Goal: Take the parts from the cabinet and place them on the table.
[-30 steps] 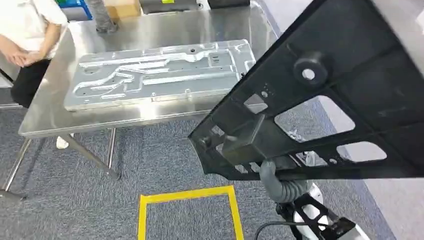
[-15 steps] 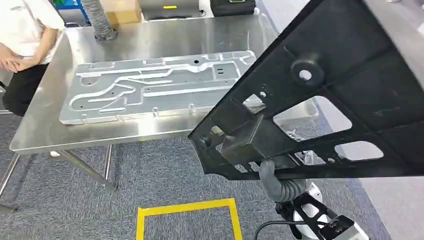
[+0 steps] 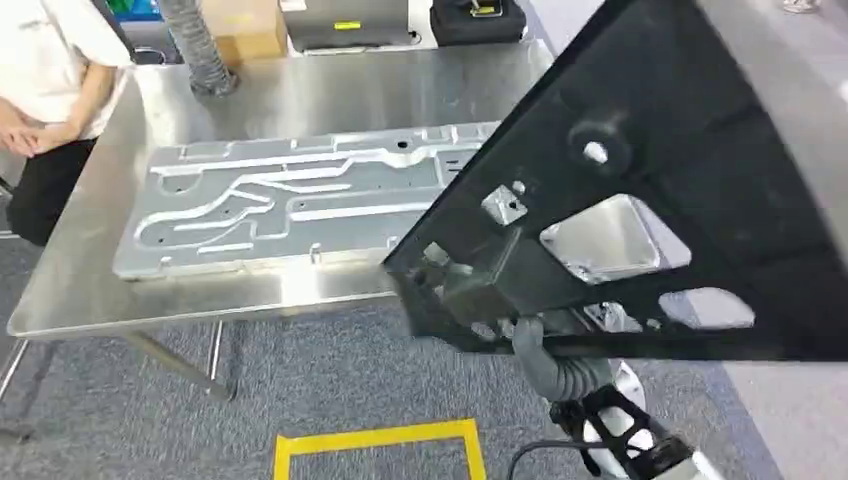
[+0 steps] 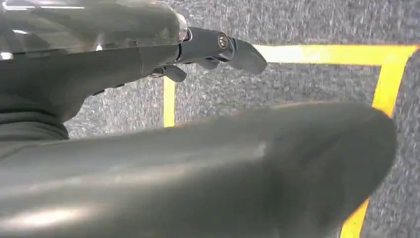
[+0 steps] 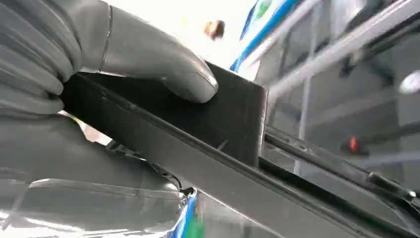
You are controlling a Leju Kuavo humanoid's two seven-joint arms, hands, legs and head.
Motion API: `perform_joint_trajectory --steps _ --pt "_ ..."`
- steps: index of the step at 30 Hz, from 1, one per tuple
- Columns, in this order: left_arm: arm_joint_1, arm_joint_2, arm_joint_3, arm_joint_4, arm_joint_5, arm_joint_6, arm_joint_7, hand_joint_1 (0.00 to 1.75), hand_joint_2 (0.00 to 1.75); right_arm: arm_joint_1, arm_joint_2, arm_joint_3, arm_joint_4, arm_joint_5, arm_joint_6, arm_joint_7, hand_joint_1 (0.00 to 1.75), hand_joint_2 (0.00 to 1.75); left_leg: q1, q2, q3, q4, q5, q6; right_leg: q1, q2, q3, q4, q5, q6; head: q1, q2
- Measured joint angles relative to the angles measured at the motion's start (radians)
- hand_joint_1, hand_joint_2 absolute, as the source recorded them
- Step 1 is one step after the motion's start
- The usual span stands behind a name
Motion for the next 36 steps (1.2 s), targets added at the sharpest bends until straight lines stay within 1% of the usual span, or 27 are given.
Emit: perform_joint_trajectory --steps 1,2,4,5,6,7,8,9,10,11,12,14,16,17,19,20,21,22,23,25,26,29,31,32,34,35,36 --pt "0.000 -0.003 0.003 0.000 0.008 0.001 -0.005 0.00 0.00 0.000 -0.004 0.003 -0.007 0.062 -0.079 0.000 1.75 1.75 0.001 0.005 -0.006 0.031 -0.007 -0.006 -0.001 -0.002 0.015 -0.007 -0.003 -0.004 0.000 0.000" --pt "0.000 -0.004 0.006 0.000 0.015 0.002 -0.009 0.00 0.00 0.004 -0.004 0.004 -0.011 0.132 -0.150 0.001 1.75 1.75 0.004 0.006 -0.037 0.087 -0.029 -0.010 -0.002 -0.006 0.023 -0.009 -0.008 -0.010 0.000 0.000" --pt "0.005 -0.005 0.019 0.000 0.031 0.003 -0.019 0.00 0.00 0.033 -0.004 0.004 -0.014 0.328 -0.320 0.036 1.75 1.75 0.014 0.007 -0.124 0.224 -0.093 -0.021 -0.003 -0.008 0.035 -0.009 -0.022 -0.008 0.000 0.000" --pt "0.010 -0.005 0.024 0.000 0.030 0.004 -0.020 0.00 0.00 0.034 -0.006 0.002 -0.012 0.415 -0.388 0.091 1.75 1.75 0.018 0.009 -0.162 0.273 -0.112 -0.025 -0.006 -0.007 0.041 -0.008 -0.030 -0.007 0.000 0.000" --pt "0.014 -0.005 0.026 0.000 0.029 0.004 -0.020 0.00 0.00 0.018 -0.012 -0.001 -0.005 0.452 -0.410 0.159 1.75 1.75 0.021 0.010 -0.179 0.275 -0.097 -0.032 -0.008 -0.004 0.047 -0.006 -0.036 -0.004 0.000 0.000" --pt "0.013 -0.005 0.026 0.000 0.026 0.004 -0.020 0.00 0.00 -0.006 -0.022 -0.015 0.011 0.465 -0.426 0.232 1.75 1.75 0.023 0.010 -0.177 0.237 -0.057 -0.035 -0.012 0.000 0.056 -0.005 -0.043 0.001 0.000 0.000" --pt "0.013 -0.004 0.026 0.000 0.018 0.004 -0.019 0.00 0.00 -0.042 -0.039 -0.049 0.044 0.473 -0.429 0.288 1.75 1.75 0.027 0.013 -0.158 0.164 0.006 -0.039 -0.015 0.000 0.067 -0.004 -0.051 0.006 0.000 0.000" --pt "0.012 -0.003 0.026 0.000 0.015 0.002 -0.019 0.00 0.00 -0.081 -0.057 -0.093 0.089 0.476 -0.417 0.312 1.75 1.75 0.030 0.015 -0.132 0.078 0.072 -0.041 -0.018 0.000 0.077 -0.003 -0.058 0.012 0.000 0.000" --pt "0.011 -0.003 0.026 0.000 0.006 0.000 -0.019 0.00 0.00 -0.118 -0.068 -0.148 0.142 0.492 -0.399 0.327 1.75 1.75 0.032 0.018 -0.117 0.011 0.114 -0.043 -0.018 -0.001 0.081 -0.002 -0.065 0.021 0.000 0.000" --pt "0.006 -0.003 0.026 0.000 0.001 -0.005 -0.019 0.00 0.00 -0.159 -0.088 -0.211 0.207 0.531 -0.385 0.334 1.75 1.75 0.023 0.019 -0.125 -0.003 0.074 -0.034 -0.017 -0.002 0.081 0.004 -0.066 0.027 0.000 0.000" --pt "0.005 -0.002 0.026 0.000 -0.002 -0.006 -0.017 0.00 0.00 -0.201 -0.106 -0.258 0.264 0.573 -0.375 0.338 1.75 1.75 0.021 0.018 -0.123 0.008 0.097 -0.015 -0.015 -0.003 0.074 0.004 -0.068 0.036 0.000 0.000" --pt "0.009 -0.001 0.026 0.000 -0.011 -0.008 -0.019 0.00 0.00 -0.271 -0.135 -0.330 0.380 0.739 -0.378 0.386 1.75 1.75 0.018 0.014 -0.126 0.010 0.100 -0.001 -0.015 -0.006 0.077 0.002 -0.071 0.048 0.000 0.000" --pt "0.005 0.000 0.025 0.000 -0.013 -0.014 -0.022 0.00 0.00 -0.325 -0.155 -0.366 0.471 0.872 -0.382 0.431 1.75 1.75 0.021 0.013 -0.120 0.001 0.104 0.013 -0.021 -0.006 0.072 0.021 -0.091 0.059 0.000 0.000" --pt "0.003 0.001 0.025 0.000 -0.015 -0.019 -0.027 0.00 0.00 -0.356 -0.166 -0.379 0.526 0.950 -0.381 0.459 1.75 1.75 0.020 0.012 -0.121 0.000 0.103 0.021 -0.021 -0.006 0.041 0.080 -0.124 0.060 0.000 0.000" --pt "0.000 0.003 0.025 0.000 -0.018 -0.023 -0.032 0.00 0.00 -0.410 -0.184 -0.383 0.626 1.054 -0.371 0.500 1.75 1.75 0.016 0.012 -0.120 0.000 0.099 0.027 -0.020 -0.006 -0.052 0.251 -0.190 0.064 0.000 0.000" --pt "0.000 0.003 0.024 0.000 -0.019 -0.025 -0.035 0.00 0.00 -0.428 -0.190 -0.383 0.664 1.082 -0.361 0.517 1.75 1.75 0.014 0.012 -0.119 0.001 0.097 0.029 -0.020 -0.006 -0.094 0.319 -0.202 0.065 0.000 0.000" --pt "0.000 0.003 0.024 0.000 -0.021 -0.028 -0.036 0.00 0.00 -0.448 -0.196 -0.381 0.713 1.120 -0.348 0.538 1.75 1.75 0.011 0.011 -0.117 0.001 0.096 0.031 -0.020 -0.006 -0.115 0.336 -0.187 0.063 0.000 0.000" --pt "0.000 0.004 0.023 0.000 -0.022 -0.029 -0.037 0.00 0.00 -0.465 -0.199 -0.380 0.742 1.142 -0.342 0.549 1.75 1.75 0.009 0.009 -0.114 0.002 0.093 0.032 -0.020 -0.006 -0.110 0.305 -0.152 0.059 0.000 0.000" --pt "0.000 0.004 0.022 0.000 -0.025 -0.032 -0.037 0.00 0.00 -0.485 -0.206 -0.377 0.791 1.181 -0.325 0.562 1.75 1.75 0.007 0.006 -0.111 0.002 0.091 0.032 -0.019 -0.006 -0.088 0.239 -0.104 0.054 0.000 0.000" --pt "-0.003 0.004 0.020 0.000 -0.034 -0.037 -0.036 0.00 0.00 -0.559 -0.214 -0.359 0.880 1.246 -0.272 0.569 1.75 1.75 0.004 0.004 -0.107 0.003 0.085 0.028 -0.013 -0.004 -0.023 0.059 0.000 0.036 0.000 0.000" --pt "-0.007 0.005 0.020 0.000 -0.035 -0.039 -0.034 0.00 0.00 -0.607 -0.214 -0.344 0.938 1.274 -0.247 0.561 1.75 1.75 -0.005 0.005 -0.111 0.006 0.083 0.024 -0.005 -0.005 -0.009 0.039 -0.013 0.032 0.000 0.000" --pt "-0.015 0.010 0.019 0.000 -0.037 -0.040 -0.029 0.00 0.00 -0.673 -0.214 -0.295 1.081 1.325 -0.215 0.519 1.75 1.75 0.001 0.005 -0.115 0.004 0.084 0.015 -0.004 -0.007 -0.011 0.024 -0.015 0.029 0.000 0.000" --pt "-0.015 0.014 0.019 0.000 -0.040 -0.039 -0.028 0.00 0.00 -0.736 -0.180 -0.252 1.192 1.336 -0.197 0.482 1.75 1.75 0.000 0.005 -0.121 0.020 0.068 0.000 -0.013 -0.010 -0.008 0.013 -0.009 0.018 0.000 0.000" --pt "-0.017 0.014 0.018 0.000 -0.044 -0.039 -0.029 0.00 0.00 -0.768 -0.158 -0.227 1.249 1.343 -0.185 0.458 1.75 1.75 0.001 0.007 -0.137 0.056 0.044 -0.008 -0.014 -0.005 -0.009 0.013 -0.009 0.013 0.000 0.000" --pt "-0.024 0.014 0.013 0.000 -0.046 -0.036 -0.032 0.00 0.00 -0.803 -0.113 -0.176 1.329 1.349 -0.168 0.419 1.75 1.75 0.009 0.011 -0.209 0.209 -0.028 -0.016 -0.013 -0.005 -0.006 0.013 -0.012 0.007 0.000 0.000" --pt "-0.025 0.014 0.011 0.000 -0.047 -0.036 -0.035 0.00 0.00 -0.808 -0.088 -0.156 1.367 1.360 -0.162 0.402 1.75 1.75 0.011 0.012 -0.245 0.279 -0.048 -0.019 -0.013 -0.004 -0.003 0.014 -0.013 0.006 0.000 0.000" --pt "-0.025 0.014 0.010 0.000 -0.048 -0.036 -0.037 0.00 0.00 -0.808 -0.069 -0.134 1.399 1.367 -0.158 0.394 1.75 1.75 0.011 0.012 -0.264 0.310 -0.044 -0.021 -0.012 -0.004 0.000 0.014 -0.016 0.005 0.000 0.000"
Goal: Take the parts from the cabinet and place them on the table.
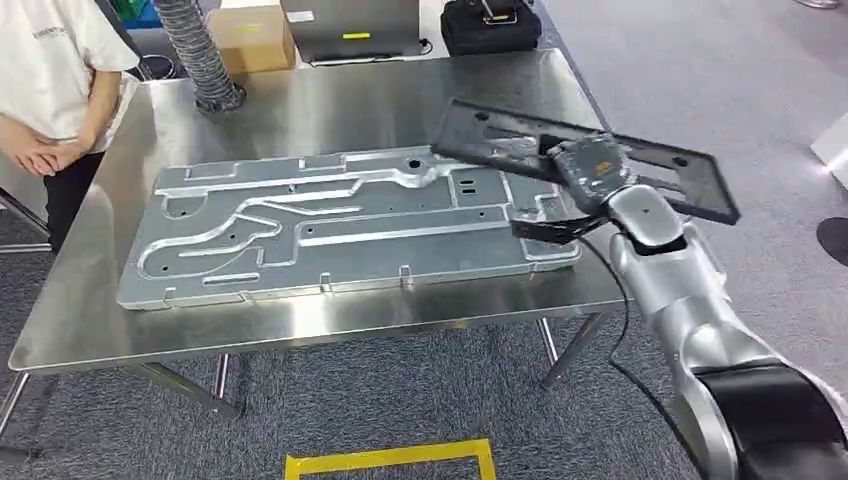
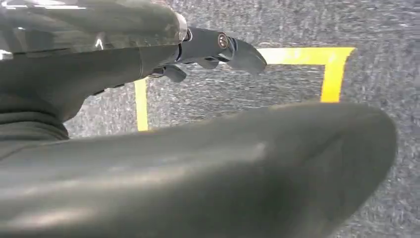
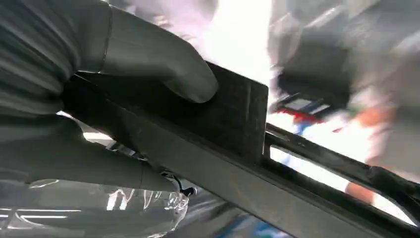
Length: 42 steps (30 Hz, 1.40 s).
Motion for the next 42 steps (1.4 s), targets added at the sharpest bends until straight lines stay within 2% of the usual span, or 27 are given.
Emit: perform_joint_trajectory --steps 2,4,5,9,10,11,14,15,16,17,19,20,21,24,25,26,28,30,31,32,34,35,36,37,40,41,42 --pt "-0.001 0.000 -0.005 0.000 -0.003 0.002 0.000 0.00 0.00 0.000 0.035 0.040 0.049 0.006 0.003 -0.006 1.75 1.75 0.001 0.001 0.025 -0.075 0.065 -0.001 0.000 0.000 0.005 0.003 -0.005 0.003 0.000 0.000" --pt "-0.003 0.000 -0.008 0.000 -0.003 0.003 -0.002 0.00 0.00 -0.003 0.052 0.058 0.068 0.006 0.004 -0.006 1.75 1.75 0.001 0.003 0.101 -0.253 0.160 0.004 -0.001 -0.005 0.010 0.009 -0.015 0.011 0.000 0.000" --pt "-0.004 0.000 -0.009 0.000 -0.003 0.003 -0.003 0.00 0.00 -0.012 0.058 0.064 0.083 0.008 0.005 -0.014 1.75 1.75 -0.001 0.002 0.124 -0.278 0.145 0.008 0.005 -0.010 0.008 0.012 -0.019 0.016 0.000 0.000" --pt "0.005 0.000 -0.012 0.000 -0.005 0.018 -0.003 0.00 0.00 -0.020 0.110 0.113 0.135 0.022 0.016 -0.014 1.75 1.75 -0.001 0.003 0.122 -0.298 0.148 0.025 0.009 -0.009 0.008 0.010 -0.018 0.028 0.000 0.000" --pt "0.004 -0.001 -0.013 0.000 -0.005 0.020 -0.003 0.00 0.00 -0.019 0.126 0.123 0.142 0.022 0.016 -0.008 1.75 1.75 0.004 0.006 0.127 -0.303 0.150 0.030 0.005 -0.006 0.004 0.016 -0.029 0.032 0.000 0.000" --pt "0.001 -0.001 -0.013 0.000 -0.005 0.022 -0.003 0.00 0.00 -0.019 0.132 0.131 0.148 0.023 0.014 -0.007 1.75 1.75 0.004 0.006 0.128 -0.303 0.149 0.032 0.004 -0.005 -0.007 0.046 -0.047 0.037 0.000 0.000" --pt "-0.001 -0.001 -0.013 0.000 -0.004 0.024 -0.007 0.00 0.00 -0.017 0.167 0.153 0.169 0.023 0.000 -0.003 1.75 1.75 0.002 0.005 0.129 -0.303 0.148 0.045 0.001 -0.005 -0.116 0.272 -0.143 0.045 0.000 0.000" --pt "0.001 -0.001 -0.013 0.000 -0.005 0.024 -0.008 0.00 0.00 -0.013 0.175 0.159 0.174 0.023 0.000 -0.002 1.75 1.75 0.002 0.002 0.129 -0.303 0.147 0.046 0.001 -0.005 -0.141 0.317 -0.148 0.045 0.000 0.000" --pt "0.004 -0.001 -0.013 0.000 -0.006 0.024 -0.009 0.00 0.00 -0.010 0.179 0.162 0.178 0.023 0.000 0.000 1.75 1.75 0.001 0.000 0.131 -0.303 0.147 0.046 0.001 -0.005 -0.143 0.312 -0.133 0.043 0.000 0.000" --pt "0.006 -0.001 -0.014 0.000 -0.007 0.025 -0.010 0.00 0.00 -0.008 0.185 0.166 0.182 0.023 0.000 0.001 1.75 1.75 0.000 -0.002 0.133 -0.303 0.146 0.046 0.002 -0.005 -0.126 0.267 -0.099 0.038 0.000 0.000" --pt "0.005 -0.001 -0.014 0.000 -0.009 0.025 -0.010 0.00 0.00 -0.011 0.193 0.174 0.186 0.023 0.001 0.006 1.75 1.75 -0.005 -0.005 0.139 -0.303 0.144 0.044 0.008 -0.005 -0.044 0.090 -0.004 0.019 0.000 0.000" --pt "0.004 -0.003 -0.014 0.000 -0.010 0.025 -0.011 0.00 0.00 -0.013 0.195 0.178 0.188 0.023 0.001 0.010 1.75 1.75 -0.002 -0.005 0.139 -0.303 0.144 0.043 0.015 -0.005 -0.020 0.029 0.004 0.007 0.000 0.000" --pt "0.002 -0.006 -0.014 0.000 -0.015 0.026 -0.011 0.00 0.00 -0.015 0.200 0.183 0.189 0.024 0.002 0.013 1.75 1.75 -0.010 -0.005 0.134 -0.299 0.141 0.038 0.016 -0.006 -0.010 0.009 0.000 0.006 0.000 0.000" --pt "0.001 -0.005 -0.015 0.000 -0.021 0.029 -0.011 0.00 0.00 -0.013 0.203 0.201 0.196 0.024 0.003 0.031 1.75 1.75 -0.004 -0.002 0.137 -0.306 0.144 0.023 0.021 -0.004 -0.010 0.006 0.003 0.003 0.000 0.000" --pt "-0.001 -0.003 -0.016 0.000 -0.021 0.030 -0.011 0.00 0.00 -0.011 0.203 0.204 0.197 0.024 0.001 0.032 1.75 1.75 -0.011 -0.003 0.137 -0.305 0.140 0.017 0.010 -0.005 0.000 -0.011 0.010 0.000 0.000 0.000" --pt "0.000 -0.002 -0.018 0.000 -0.025 0.032 -0.012 0.00 0.00 -0.011 0.201 0.206 0.201 0.023 -0.002 0.038 1.75 1.75 -0.007 0.001 0.132 -0.286 0.123 0.011 0.008 -0.006 0.007 -0.021 0.015 -0.003 0.000 0.000" --pt "0.000 -0.001 -0.023 0.000 -0.028 0.035 -0.013 0.00 0.00 -0.006 0.202 0.211 0.205 0.022 -0.019 0.039 1.75 1.75 -0.001 0.001 0.078 -0.155 0.047 0.003 0.006 -0.006 0.007 -0.021 0.016 -0.007 0.000 0.000" --pt "0.001 -0.001 -0.025 0.000 -0.031 0.039 -0.024 0.00 0.00 0.013 0.199 0.212 0.213 0.020 -0.032 0.039 1.75 1.75 0.005 0.002 0.018 -0.022 -0.002 -0.006 0.005 -0.005 0.007 -0.020 0.015 -0.007 0.000 0.000" --pt "0.002 -0.001 -0.028 0.000 -0.031 0.039 -0.027 0.00 1.75 0.027 0.198 0.212 0.218 0.019 -0.037 0.039 0.00 0.00 0.009 0.002 0.010 -0.008 0.006 -0.010 0.004 -0.005 0.007 -0.018 0.014 -0.005 0.000 0.000" --pt "0.003 -0.001 -0.030 0.000 -0.032 0.039 -0.031 0.00 1.75 0.035 0.197 0.212 0.220 0.018 -0.047 0.040 0.00 0.00 0.012 0.003 0.027 -0.044 0.035 -0.013 0.002 -0.004 0.007 -0.016 0.012 -0.003 0.000 0.000" --pt "0.004 0.000 -0.034 0.000 -0.037 0.048 -0.035 0.00 1.75 0.036 0.195 0.212 0.224 0.008 -0.054 0.038 0.00 0.00 0.020 0.003 0.115 -0.216 0.125 -0.019 -0.005 0.001 0.008 -0.006 0.006 0.007 0.000 0.000" --pt "0.004 0.000 -0.035 0.000 -0.039 0.059 -0.035 0.00 1.75 0.040 0.194 0.212 0.226 0.004 -0.058 0.035 0.00 0.00 0.024 0.004 0.147 -0.288 0.134 -0.021 -0.004 0.002 0.007 0.001 0.001 0.014 0.000 0.000" --pt "0.003 -0.001 -0.037 0.000 -0.042 0.069 -0.031 0.00 1.75 0.044 0.192 0.212 0.227 -0.001 -0.065 0.031 0.00 0.00 0.014 0.002 0.160 -0.304 0.121 -0.015 0.002 0.004 0.002 0.008 -0.002 0.020 0.000 0.000" --pt "0.003 -0.001 -0.040 0.000 -0.045 0.082 -0.026 0.00 1.75 0.050 0.190 0.212 0.228 -0.007 -0.075 0.027 0.00 0.00 0.018 0.000 0.156 -0.299 0.123 -0.001 0.002 0.004 0.000 0.005 0.001 0.025 0.000 0.000" --pt "0.011 -0.001 -0.040 0.000 -0.049 0.107 -0.018 0.00 1.75 0.051 0.184 0.209 0.231 -0.018 -0.103 0.023 0.00 0.00 0.016 0.002 0.159 -0.305 0.128 0.020 -0.002 0.007 0.005 0.001 0.002 0.043 0.000 0.000" --pt "0.009 -0.001 -0.040 0.000 -0.050 0.113 -0.017 0.00 0.00 0.053 0.180 0.207 0.231 -0.021 -0.110 0.020 0.00 0.00 0.018 0.003 0.161 -0.308 0.131 0.024 -0.005 0.005 0.002 0.016 -0.013 0.047 0.000 0.000" --pt "0.008 -0.001 -0.040 0.000 -0.050 0.119 -0.015 0.00 0.00 0.053 0.179 0.206 0.232 -0.026 -0.119 0.017 0.00 0.00 0.018 0.003 0.161 -0.310 0.132 0.030 -0.004 0.003 -0.019 0.060 -0.044 0.050 0.000 0.000"
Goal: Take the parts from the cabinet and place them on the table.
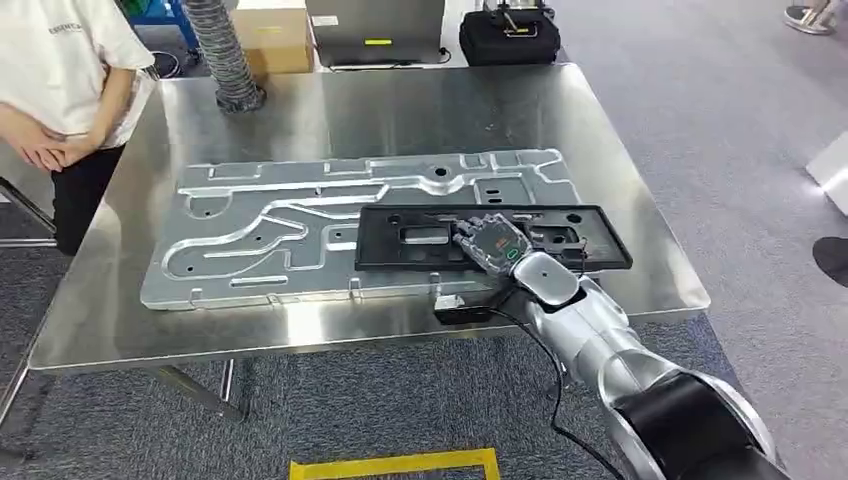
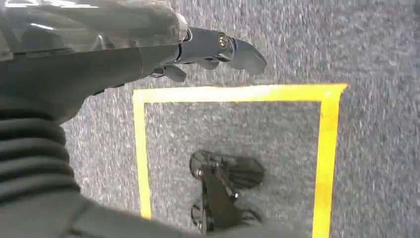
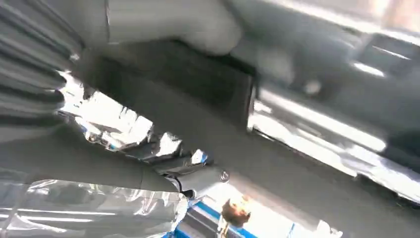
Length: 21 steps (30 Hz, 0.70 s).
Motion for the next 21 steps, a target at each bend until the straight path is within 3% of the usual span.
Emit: perform_joint_trajectory --steps 2,3,4,5,6,8,9,12,14,15,18,19,20,21 --pt "0.000 0.000 0.000 0.000 0.000 0.005 0.004 0.00 0.00 0.009 -0.003 -0.002 0.002 -0.008 -0.019 -0.008 0.00 0.00 -0.003 0.001 -0.002 0.000 0.001 0.005 -0.001 0.000 -0.081 0.177 -0.084 0.006 0.000 0.000" --pt "0.000 0.000 0.000 0.000 0.000 0.007 0.006 0.00 0.00 0.014 -0.003 -0.004 0.002 -0.012 -0.033 -0.011 0.00 0.00 -0.005 0.001 -0.002 0.000 0.000 0.005 -0.001 0.000 -0.111 0.241 -0.104 0.006 0.000 0.000" --pt "0.000 0.000 0.000 0.000 0.000 0.007 0.006 0.00 0.00 0.019 -0.004 -0.007 0.003 -0.019 -0.051 -0.018 0.00 0.00 -0.006 0.000 -0.001 0.000 0.000 0.005 -0.001 0.000 -0.122 0.264 -0.103 0.005 0.000 0.000" --pt "0.000 0.000 0.000 0.000 0.000 0.007 0.007 0.00 0.00 0.026 -0.005 -0.008 0.004 -0.023 -0.059 -0.024 0.00 0.00 -0.008 -0.001 -0.001 0.001 0.000 0.005 0.000 0.000 -0.110 0.239 -0.080 0.001 0.000 0.000" --pt "0.001 0.000 0.000 0.000 0.000 0.007 0.008 0.00 0.00 0.031 -0.005 -0.011 0.004 -0.036 -0.077 -0.033 0.00 0.00 -0.010 -0.002 -0.001 0.001 0.000 0.005 0.001 0.000 -0.076 0.169 -0.040 -0.005 0.000 0.000" --pt "0.000 -0.002 0.000 0.000 0.000 0.007 0.009 0.00 0.00 0.030 -0.005 -0.026 -0.002 -0.064 -0.125 -0.060 0.00 0.00 -0.014 -0.002 0.000 0.001 0.000 0.005 0.010 0.000 0.021 -0.021 0.039 -0.027 0.000 0.000" --pt "-0.001 -0.007 0.000 0.000 0.000 0.007 0.009 0.00 0.00 0.029 -0.004 -0.033 -0.005 -0.077 -0.145 -0.066 0.00 0.00 -0.020 -0.001 -0.003 0.003 0.000 0.001 0.016 -0.002 0.037 -0.055 0.031 -0.033 0.000 0.000" --pt "-0.003 -0.007 0.000 0.000 0.000 0.007 0.010 0.00 0.00 0.034 0.004 -0.052 -0.019 -0.120 -0.228 -0.118 0.00 0.00 -0.014 0.000 -0.002 -0.002 0.003 -0.014 0.020 -0.006 0.033 -0.057 0.036 -0.034 0.000 0.000" --pt "-0.003 -0.006 0.000 0.000 0.000 0.008 0.010 0.00 0.00 0.035 0.010 -0.071 -0.038 -0.168 -0.257 -0.167 0.00 0.00 -0.016 0.001 -0.005 0.007 -0.007 -0.024 0.007 -0.010 0.043 -0.079 0.048 -0.044 0.000 0.000" --pt "-0.003 -0.007 0.000 0.000 0.003 0.009 0.009 0.00 0.00 0.036 0.016 -0.084 -0.049 -0.208 -0.271 -0.205 0.00 0.00 -0.016 0.000 -0.017 0.037 -0.032 -0.029 0.006 -0.010 0.045 -0.083 0.050 -0.050 0.000 0.000" --pt "-0.002 -0.008 0.000 0.000 0.010 0.009 0.007 0.00 0.00 0.052 0.032 -0.125 -0.093 -0.336 -0.271 -0.314 0.00 0.00 -0.010 0.000 -0.122 0.270 -0.141 -0.042 0.009 -0.010 0.044 -0.081 0.049 -0.054 0.000 0.000" --pt "0.000 -0.008 0.000 0.000 0.012 0.009 0.005 0.00 0.00 0.066 0.035 -0.139 -0.115 -0.400 -0.267 -0.358 0.00 0.00 -0.008 0.000 -0.142 0.309 -0.145 -0.045 0.009 -0.011 0.044 -0.080 0.048 -0.053 0.000 0.000" --pt "0.003 -0.008 0.000 0.000 0.014 0.009 0.003 0.00 0.00 0.083 0.035 -0.153 -0.148 -0.471 -0.257 -0.397 0.00 0.00 -0.007 0.001 -0.138 0.298 -0.127 -0.048 0.008 -0.011 0.044 -0.078 0.046 -0.052 0.000 0.000" --pt "0.004 -0.008 0.000 0.000 0.017 0.009 0.001 0.00 0.00 0.100 0.036 -0.167 -0.197 -0.551 -0.235 -0.407 0.00 0.00 -0.004 0.001 -0.112 0.241 -0.087 -0.051 0.006 -0.011 0.045 -0.075 0.044 -0.050 0.000 0.000"
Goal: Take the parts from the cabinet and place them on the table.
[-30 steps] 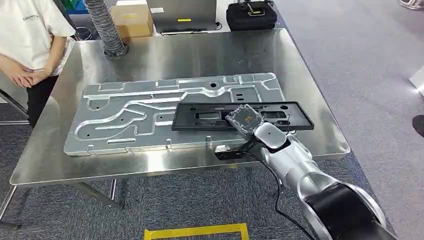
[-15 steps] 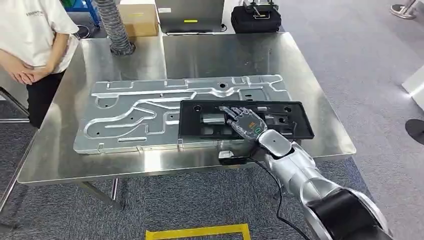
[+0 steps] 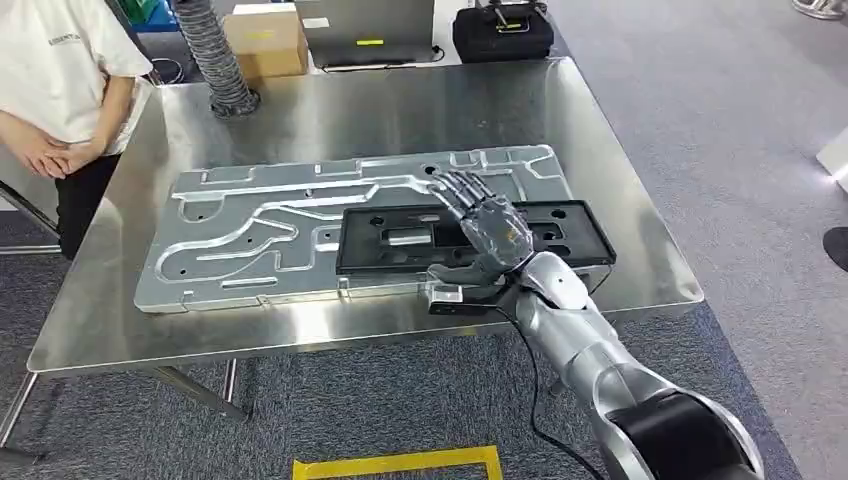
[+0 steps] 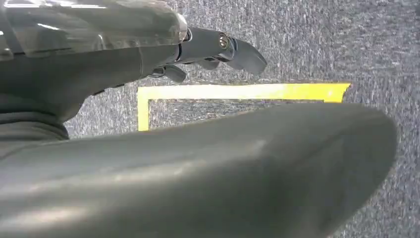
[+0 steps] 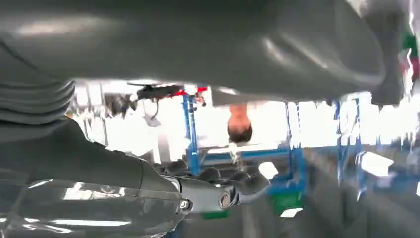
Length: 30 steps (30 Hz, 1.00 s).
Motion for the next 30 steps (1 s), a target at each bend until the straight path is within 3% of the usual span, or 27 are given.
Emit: perform_joint_trajectory --steps 2,3,4,7,9,12,13,14,15,17,18,19,22,23,24,25,27,28,29,30 --pt "0.000 0.000 0.000 0.000 0.004 -0.003 -0.005 0.00 0.00 0.031 -0.007 -0.008 -0.112 -0.167 0.059 -0.001 0.00 0.00 0.008 0.002 0.094 -0.191 0.092 -0.003 -0.004 0.001 0.001 0.012 -0.009 0.010 0.000 0.000" --pt "0.000 -0.001 0.001 0.000 0.005 -0.003 -0.006 0.00 0.00 0.046 -0.013 -0.008 -0.170 -0.243 0.087 -0.002 0.00 0.00 0.005 0.001 0.114 -0.221 0.073 -0.002 0.002 0.002 -0.004 0.018 -0.014 0.017 0.000 0.000" --pt "0.000 -0.002 0.002 0.000 0.008 -0.003 -0.007 0.00 0.00 0.065 -0.026 -0.009 -0.235 -0.328 0.120 -0.002 0.00 0.00 0.002 -0.003 0.110 -0.229 0.077 0.015 0.003 0.002 -0.009 0.027 -0.016 0.021 0.000 0.000" --pt "0.012 -0.002 0.004 0.000 0.016 -0.003 -0.010 0.00 0.00 0.119 -0.061 -0.018 -0.424 -0.541 0.196 -0.002 0.00 0.00 -0.003 -0.003 0.108 -0.226 0.076 0.035 0.001 0.002 -0.008 0.022 -0.013 0.036 0.000 0.000" --pt "0.013 -0.002 0.005 0.000 0.017 -0.003 -0.012 0.00 0.00 0.146 -0.090 -0.031 -0.540 -0.643 0.229 -0.003 0.00 0.00 0.003 -0.003 0.109 -0.231 0.081 0.048 -0.004 0.004 -0.022 0.058 -0.045 0.047 0.000 0.000" --pt "0.013 -0.002 0.009 0.000 0.024 -0.001 -0.020 0.00 0.00 0.195 -0.129 -0.058 -0.702 -0.752 0.239 -0.003 0.00 0.00 0.001 -0.003 0.108 -0.231 0.080 0.057 -0.006 0.004 -0.125 0.281 -0.153 0.056 0.000 0.000" --pt "0.015 -0.002 0.011 0.000 0.027 0.000 -0.020 0.00 0.00 0.213 -0.142 -0.069 -0.747 -0.766 0.227 -0.003 0.00 0.00 0.000 -0.004 0.108 -0.231 0.079 0.057 -0.006 0.004 -0.151 0.332 -0.163 0.056 0.000 0.000" --pt "0.017 -0.002 0.013 0.000 0.030 0.000 -0.022 0.00 0.00 0.237 -0.156 -0.085 -0.806 -0.778 0.209 -0.003 0.00 0.00 -0.001 -0.005 0.109 -0.231 0.079 0.057 -0.006 0.004 -0.155 0.335 -0.149 0.055 0.000 0.000" --pt "0.017 -0.002 0.015 0.000 0.035 0.000 -0.022 0.00 0.00 0.255 -0.166 -0.099 -0.861 -0.784 0.193 -0.003 0.00 0.00 -0.001 -0.006 0.109 -0.231 0.079 0.057 -0.006 0.004 -0.136 0.287 -0.115 0.051 0.000 0.000" --pt "0.017 -0.002 0.022 0.000 0.038 0.000 -0.024 0.00 0.00 0.283 -0.182 -0.135 -0.965 -0.789 0.160 -0.003 0.00 0.00 -0.004 -0.006 0.112 -0.231 0.077 0.055 -0.003 0.004 -0.047 0.101 -0.024 0.036 0.000 0.000" --pt "0.016 -0.004 0.025 0.000 0.039 -0.002 -0.027 0.00 0.00 0.299 -0.190 -0.153 -1.013 -0.784 0.139 -0.003 0.00 0.00 -0.004 -0.006 0.112 -0.231 0.077 0.054 0.002 0.003 -0.015 0.031 -0.013 0.027 0.000 0.000" --pt "0.016 -0.005 0.028 0.000 0.042 -0.006 -0.029 0.00 0.00 0.320 -0.194 -0.173 -1.057 -0.774 0.111 -0.003 0.00 0.00 -0.010 -0.006 0.111 -0.229 0.075 0.049 0.008 0.001 -0.011 0.023 -0.015 0.027 0.000 0.000" --pt "0.020 -0.005 0.037 0.000 0.058 -0.019 -0.038 0.00 0.00 0.421 -0.206 -0.235 -1.195 -0.739 0.031 -0.003 0.00 0.00 -0.005 -0.006 0.116 -0.238 0.076 0.035 0.012 0.002 -0.010 0.020 -0.015 0.020 0.000 0.000" --pt "0.020 -0.002 0.040 0.000 0.062 -0.029 -0.041 0.00 0.00 0.456 -0.209 -0.258 -1.235 -0.720 0.004 -0.003 0.00 0.00 -0.012 -0.007 0.118 -0.237 0.071 0.028 0.000 0.000 -0.001 0.004 -0.008 0.014 0.000 0.000" --pt "0.021 -0.002 0.045 0.000 0.068 -0.038 -0.044 0.00 0.00 0.486 -0.209 -0.277 -1.257 -0.711 -0.009 -0.003 0.00 0.00 -0.009 -0.003 0.115 -0.221 0.054 0.025 -0.001 -0.003 0.006 -0.005 -0.005 0.011 0.000 0.000" --pt "0.021 -0.002 0.050 0.000 0.074 -0.048 -0.047 0.00 0.00 0.523 -0.209 -0.306 -1.282 -0.708 -0.022 -0.003 0.00 0.00 -0.008 -0.002 0.096 -0.169 0.015 0.023 -0.002 -0.004 0.009 -0.007 -0.005 0.005 0.000 0.000" --pt "0.020 -0.002 0.060 0.000 0.084 -0.063 -0.053 0.00 0.00 0.617 -0.209 -0.369 -1.317 -0.714 -0.033 -0.003 0.00 0.00 -0.005 -0.001 0.028 -0.009 -0.066 0.016 0.001 -0.009 0.010 -0.007 -0.007 0.002 0.000 0.000" --pt "0.023 -0.002 0.063 0.000 0.090 -0.069 -0.057 0.00 0.00 0.661 -0.209 -0.397 -1.329 -0.722 -0.038 -0.003 0.00 0.00 -0.005 -0.001 0.003 0.049 -0.086 0.013 0.001 -0.010 0.010 -0.006 -0.008 0.001 0.000 0.000" --pt "0.027 -0.002 0.066 0.000 0.091 -0.075 -0.060 0.00 0.00 0.708 -0.209 -0.423 -1.337 -0.730 -0.040 -0.003 0.00 0.00 -0.005 -0.001 -0.002 0.064 -0.082 0.012 0.001 -0.010 0.010 -0.005 -0.008 0.001 0.000 0.000" --pt "0.029 -0.002 0.070 0.000 0.091 -0.082 -0.061 0.00 0.00 0.757 -0.208 -0.446 -1.345 -0.736 -0.040 -0.003 0.00 0.00 -0.005 -0.001 0.016 0.033 -0.056 0.012 0.001 -0.010 0.012 -0.005 -0.010 0.003 0.000 0.000"
